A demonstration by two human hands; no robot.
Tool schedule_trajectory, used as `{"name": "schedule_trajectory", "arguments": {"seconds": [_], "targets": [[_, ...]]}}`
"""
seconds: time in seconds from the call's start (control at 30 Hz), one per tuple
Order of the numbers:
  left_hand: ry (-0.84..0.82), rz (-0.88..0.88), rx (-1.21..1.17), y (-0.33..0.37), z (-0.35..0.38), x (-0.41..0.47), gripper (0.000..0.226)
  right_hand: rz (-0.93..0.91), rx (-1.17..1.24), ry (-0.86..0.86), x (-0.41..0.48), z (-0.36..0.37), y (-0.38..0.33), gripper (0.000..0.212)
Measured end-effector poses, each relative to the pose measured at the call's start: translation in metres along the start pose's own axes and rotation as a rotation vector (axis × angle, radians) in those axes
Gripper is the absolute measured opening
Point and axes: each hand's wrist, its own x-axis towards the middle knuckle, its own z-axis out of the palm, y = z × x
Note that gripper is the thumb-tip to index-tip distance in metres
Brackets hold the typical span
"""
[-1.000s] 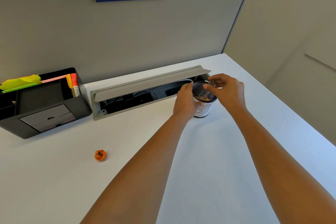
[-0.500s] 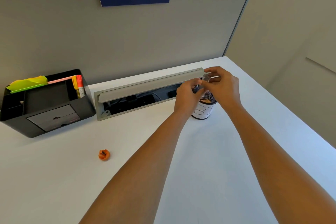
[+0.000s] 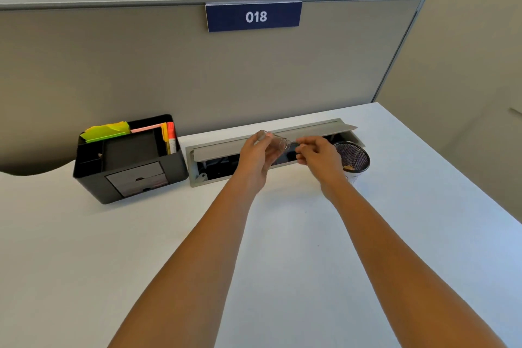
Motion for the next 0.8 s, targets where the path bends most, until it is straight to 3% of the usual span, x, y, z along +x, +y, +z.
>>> {"name": "schedule_trajectory", "arguments": {"seconds": [0.2, 0.4, 0.6, 0.73, 0.8], "targets": [[0.147, -0.025, -0.080, 0.024, -0.061, -0.021, 0.022, -0.171, -0.438, -0.357, -0.046, 0.072, 0.020, 0.021], [0.278, -0.074, -0.137, 0.039, -0.111, -0.047, 0.013, -0.223, -0.586, -0.632, -0.084, 0.127, 0.030, 0.044], [0.376, -0.105, -0.155, 0.042, -0.141, -0.061, 0.011, -0.277, -0.698, -0.705, -0.103, 0.151, 0.040, 0.051], [0.416, -0.115, -0.185, 0.043, -0.156, -0.069, 0.011, -0.387, -0.722, -0.660, -0.111, 0.161, 0.049, 0.033], [0.438, -0.118, -0.181, 0.043, -0.163, -0.073, 0.016, -0.333, -0.628, -0.576, -0.112, 0.164, 0.050, 0.024]]}}
